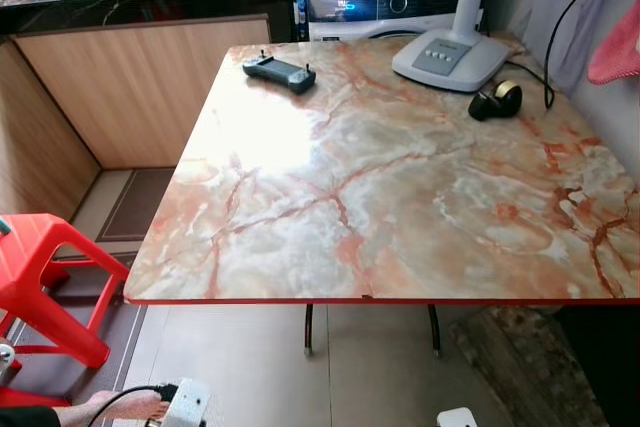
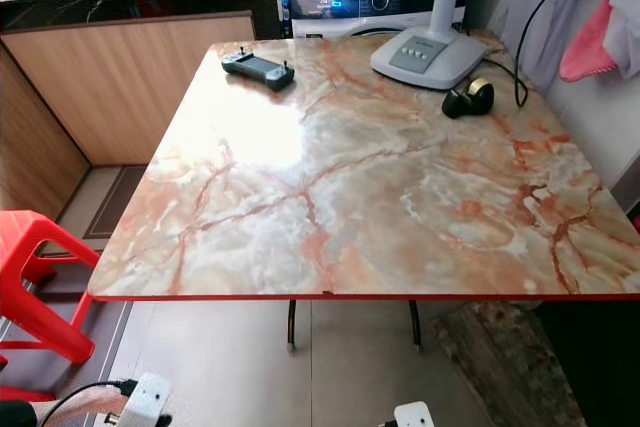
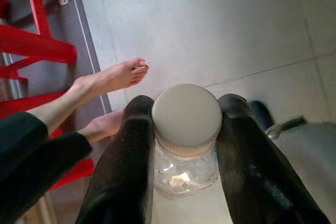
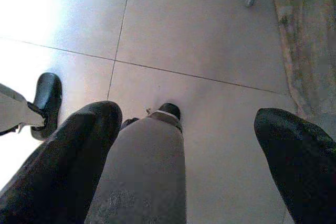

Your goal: Restocking fridge

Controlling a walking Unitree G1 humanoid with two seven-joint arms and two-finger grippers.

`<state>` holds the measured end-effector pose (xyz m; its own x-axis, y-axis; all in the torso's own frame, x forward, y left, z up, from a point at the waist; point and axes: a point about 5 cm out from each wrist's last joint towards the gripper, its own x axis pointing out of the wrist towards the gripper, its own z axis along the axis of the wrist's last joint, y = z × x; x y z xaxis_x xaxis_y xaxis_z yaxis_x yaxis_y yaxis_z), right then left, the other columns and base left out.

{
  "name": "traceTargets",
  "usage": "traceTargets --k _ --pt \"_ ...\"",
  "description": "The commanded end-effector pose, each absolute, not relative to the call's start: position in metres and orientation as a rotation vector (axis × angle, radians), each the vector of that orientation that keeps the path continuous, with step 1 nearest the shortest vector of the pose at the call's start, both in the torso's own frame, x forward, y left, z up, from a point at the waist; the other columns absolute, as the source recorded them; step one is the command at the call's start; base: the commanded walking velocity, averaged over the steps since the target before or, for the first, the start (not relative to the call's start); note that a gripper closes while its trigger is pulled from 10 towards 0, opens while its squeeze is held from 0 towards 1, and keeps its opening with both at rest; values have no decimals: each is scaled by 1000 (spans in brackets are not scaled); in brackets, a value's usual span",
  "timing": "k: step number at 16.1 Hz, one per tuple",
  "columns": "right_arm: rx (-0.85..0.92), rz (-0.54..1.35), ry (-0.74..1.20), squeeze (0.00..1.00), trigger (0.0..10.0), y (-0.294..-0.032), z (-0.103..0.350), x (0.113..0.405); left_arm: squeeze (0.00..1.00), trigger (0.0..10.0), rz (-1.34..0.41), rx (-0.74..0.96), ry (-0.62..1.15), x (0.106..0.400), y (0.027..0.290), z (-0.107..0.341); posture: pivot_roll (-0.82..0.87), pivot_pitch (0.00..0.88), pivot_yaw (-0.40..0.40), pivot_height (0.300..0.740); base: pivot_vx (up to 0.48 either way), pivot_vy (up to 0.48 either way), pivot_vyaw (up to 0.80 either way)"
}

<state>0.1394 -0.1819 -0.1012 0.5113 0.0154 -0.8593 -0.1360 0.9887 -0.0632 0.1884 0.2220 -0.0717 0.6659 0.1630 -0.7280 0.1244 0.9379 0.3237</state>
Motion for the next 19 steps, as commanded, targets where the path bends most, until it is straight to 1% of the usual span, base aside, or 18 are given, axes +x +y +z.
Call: traceTargets --k 1,3,4,6,7,10,11,13,14,17,19 --pt "-105 72 1045 0 10000 -181 -103 133 0 10000 95 322 854 188 227 -72 -17 12 64 740 0 0 0" --pt "-77 43 1045 0 10000 -181 -104 132 0 10000 128 299 850 189 228 -71 -17 8 64 740 0 0 0" --pt "102 -100 1016 0 10000 -180 -104 129 0 10000 141 289 846 189 228 -71 -19 0 67 740 0 0 0" --pt "203 -162 969 0 10000 -180 -103 129 0 10000 146 288 846 187 228 -71 -20 0 68 740 0 0 0" --pt "139 -95 911 0 10000 -180 -99 135 0 10000 154 293 858 182 231 -74 -27 0 64 740 0 0 0" --pt "112 -108 857 0 10000 -182 -96 139 0 10000 157 298 864 178 233 -75 -23 0 63 740 0 0 0" --pt "118 -109 781 0 10000 -189 -87 158 0 10000 158 298 861 178 233 -75 -16 0 61 740 0 0 0" --pt "118 -93 527 0 10000 -210 -46 222 0 10000 155 302 857 178 233 -74 -17 0 60 740 0 0 0" --pt "124 -86 480 0 10000 -210 -39 231 0 10000 155 304 856 178 233 -74 -18 13 59 740 0 0 0" --pt "138 -81 418 0 10000 -211 -29 242 0 10000 150 308 849 180 230 -74 -18 23 57 740 0 0 0" --pt "59 -46 483 0 10000 -212 -36 234 0 10000 142 306 846 180 227 -75 -11 31 51 740 0 0 0"
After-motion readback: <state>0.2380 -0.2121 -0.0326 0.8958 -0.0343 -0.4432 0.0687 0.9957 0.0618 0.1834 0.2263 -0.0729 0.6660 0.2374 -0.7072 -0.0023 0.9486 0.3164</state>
